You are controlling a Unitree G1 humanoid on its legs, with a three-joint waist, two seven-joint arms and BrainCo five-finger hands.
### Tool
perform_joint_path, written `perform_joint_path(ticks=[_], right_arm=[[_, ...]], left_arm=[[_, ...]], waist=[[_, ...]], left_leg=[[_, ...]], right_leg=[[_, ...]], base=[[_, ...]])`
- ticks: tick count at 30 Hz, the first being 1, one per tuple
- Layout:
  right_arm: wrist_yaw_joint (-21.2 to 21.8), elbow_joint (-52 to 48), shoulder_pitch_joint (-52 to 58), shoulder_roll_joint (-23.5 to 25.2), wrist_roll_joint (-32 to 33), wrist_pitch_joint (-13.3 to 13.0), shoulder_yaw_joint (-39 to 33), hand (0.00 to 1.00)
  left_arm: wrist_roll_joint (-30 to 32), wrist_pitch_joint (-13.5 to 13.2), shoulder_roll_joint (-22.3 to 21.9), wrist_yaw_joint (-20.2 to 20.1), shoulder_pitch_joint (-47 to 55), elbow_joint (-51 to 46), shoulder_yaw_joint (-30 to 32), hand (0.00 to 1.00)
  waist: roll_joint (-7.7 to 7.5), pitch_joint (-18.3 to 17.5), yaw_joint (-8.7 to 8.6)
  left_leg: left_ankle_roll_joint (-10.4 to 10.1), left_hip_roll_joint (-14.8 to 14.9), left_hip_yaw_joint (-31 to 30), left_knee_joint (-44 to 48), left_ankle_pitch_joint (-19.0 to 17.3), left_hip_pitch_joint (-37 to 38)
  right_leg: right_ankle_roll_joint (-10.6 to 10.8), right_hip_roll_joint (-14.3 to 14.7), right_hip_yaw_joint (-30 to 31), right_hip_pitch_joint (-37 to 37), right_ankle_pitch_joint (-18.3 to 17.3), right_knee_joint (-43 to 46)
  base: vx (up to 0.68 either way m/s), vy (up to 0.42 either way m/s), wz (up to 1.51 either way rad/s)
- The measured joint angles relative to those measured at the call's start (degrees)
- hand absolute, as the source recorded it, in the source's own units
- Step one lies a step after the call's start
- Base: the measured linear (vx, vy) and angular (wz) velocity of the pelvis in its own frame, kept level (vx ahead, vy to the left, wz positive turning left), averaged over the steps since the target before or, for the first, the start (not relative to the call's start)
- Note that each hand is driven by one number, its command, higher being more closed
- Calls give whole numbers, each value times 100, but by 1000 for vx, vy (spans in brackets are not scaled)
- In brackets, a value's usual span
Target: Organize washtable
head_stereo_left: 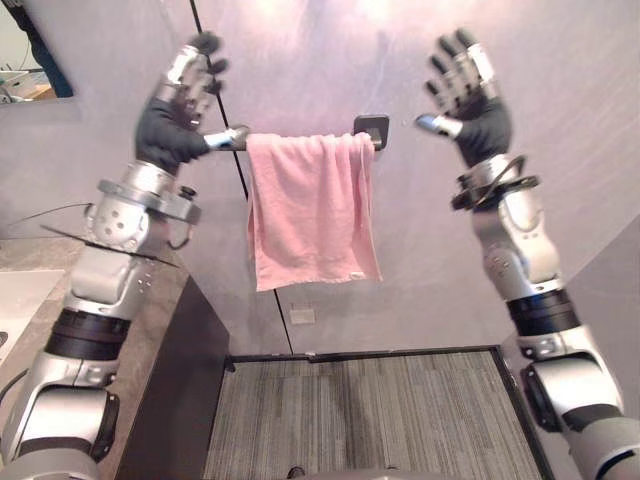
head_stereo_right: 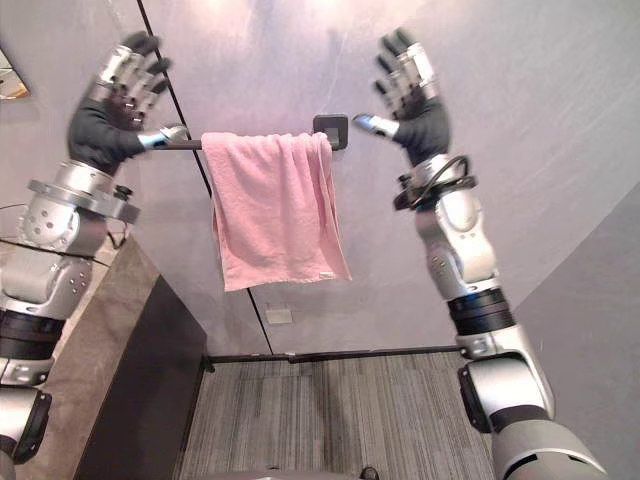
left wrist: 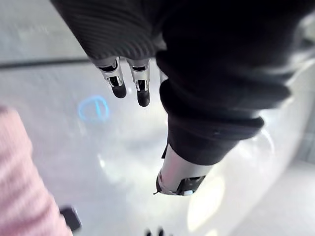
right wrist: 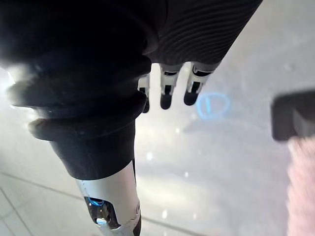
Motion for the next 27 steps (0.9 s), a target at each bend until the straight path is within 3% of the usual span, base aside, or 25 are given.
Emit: perform_joint_path(ticks=[5, 12, 19, 27], right_arm=[[308, -334, 406, 33, 368, 3, 863, 0], [771, -483, 599, -429, 565, 50, 1727, 0], [862, -436, 932, -961, 681, 67, 1950, 0], [843, -150, 982, -977, 679, 74, 1929, 0]], left_arm=[[-421, -42, -133, -280, 715, -510, -476, 0], [-656, 200, -133, -760, 1207, -580, -1201, 0], [-663, 230, -133, -757, 1491, -157, -1352, 0], [-662, 332, -150, -594, 1504, 643, -1361, 0]], waist=[[76, -188, -38], [66, -296, -54], [59, -427, -66], [35, -424, -54]], left_leg=[[-3, 17, -17, -2, -2, 38], [-5, 25, -32, -4, -3, -28], [-20, 63, -185, -3, 13, -283], [-91, 113, -231, 7, 85, -641]], right_leg=[[16, 8, -67, -11, -126, 154], [15, 10, -98, -11, -126, 128], [7, -15, -183, -136, -84, 8], [-64, 68, -202, -521, -20, 2]], base=[[-14, -5, 4], [-31, -9, 2], [-3, -9, 10], [3, -11, 2]])
